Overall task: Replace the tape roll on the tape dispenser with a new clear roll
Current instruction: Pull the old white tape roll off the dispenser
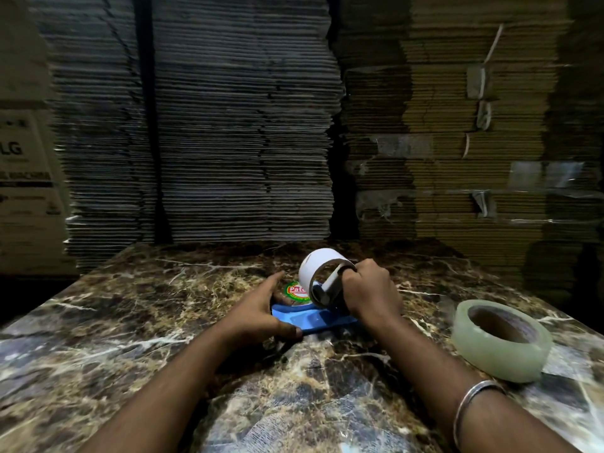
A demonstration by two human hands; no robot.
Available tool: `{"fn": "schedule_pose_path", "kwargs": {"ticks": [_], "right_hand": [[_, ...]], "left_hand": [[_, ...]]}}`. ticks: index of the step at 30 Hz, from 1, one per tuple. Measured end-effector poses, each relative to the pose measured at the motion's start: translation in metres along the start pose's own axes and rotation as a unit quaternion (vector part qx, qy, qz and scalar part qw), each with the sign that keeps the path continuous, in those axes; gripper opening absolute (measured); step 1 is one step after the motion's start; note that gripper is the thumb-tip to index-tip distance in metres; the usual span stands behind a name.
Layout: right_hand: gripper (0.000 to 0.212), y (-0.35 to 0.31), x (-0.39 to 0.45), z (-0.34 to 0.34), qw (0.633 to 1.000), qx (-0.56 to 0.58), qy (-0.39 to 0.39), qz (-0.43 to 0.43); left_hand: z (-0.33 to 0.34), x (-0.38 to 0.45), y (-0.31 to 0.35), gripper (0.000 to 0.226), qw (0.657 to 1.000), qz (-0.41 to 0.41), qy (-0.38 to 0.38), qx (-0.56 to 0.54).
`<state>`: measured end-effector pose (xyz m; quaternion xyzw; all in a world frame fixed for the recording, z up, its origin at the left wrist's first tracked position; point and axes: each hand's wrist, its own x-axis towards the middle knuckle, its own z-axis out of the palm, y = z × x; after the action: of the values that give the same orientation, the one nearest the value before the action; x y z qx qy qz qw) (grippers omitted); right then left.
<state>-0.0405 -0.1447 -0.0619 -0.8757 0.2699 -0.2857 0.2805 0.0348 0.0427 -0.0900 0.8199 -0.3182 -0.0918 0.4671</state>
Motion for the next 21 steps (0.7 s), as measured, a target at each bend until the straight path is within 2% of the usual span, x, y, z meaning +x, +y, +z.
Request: {"fn": "schedule_pose_path", "kwargs": {"ticks": [6,8,10,13,17,21], "right_hand": [[0.042,0.003,0.002,0.008,0.997,0.065,-0.037,-0.001],[0.042,0.001,0.001,0.009,0.996,0.084,-0.042,-0.008],[0.035,0.001,0.000,0.009,0.994,0.095,-0.037,-0.027],[0.010,0.002,0.000,0.010,0.992,0.105,-0.033,-0.054],[0.010,0.000,0.001,0.013,0.988,0.130,-0.036,-0.077],[0.011,-0.005,0.000,0.017,0.979,0.150,-0.060,-0.127]], "left_hand": [[0.001,-0.008,0.009,0.096,0.999,0.026,-0.012,0.035],[0.002,-0.009,0.009,0.083,1.000,0.029,0.004,-0.008],[0.003,-0.008,0.004,0.061,0.997,0.027,0.018,-0.071],[0.004,-0.009,0.003,0.030,0.988,0.008,0.020,-0.152],[0.009,-0.010,0.015,0.033,0.983,0.050,0.115,-0.132],[0.010,-0.010,0.025,0.032,0.959,0.055,0.153,-0.231]]}}
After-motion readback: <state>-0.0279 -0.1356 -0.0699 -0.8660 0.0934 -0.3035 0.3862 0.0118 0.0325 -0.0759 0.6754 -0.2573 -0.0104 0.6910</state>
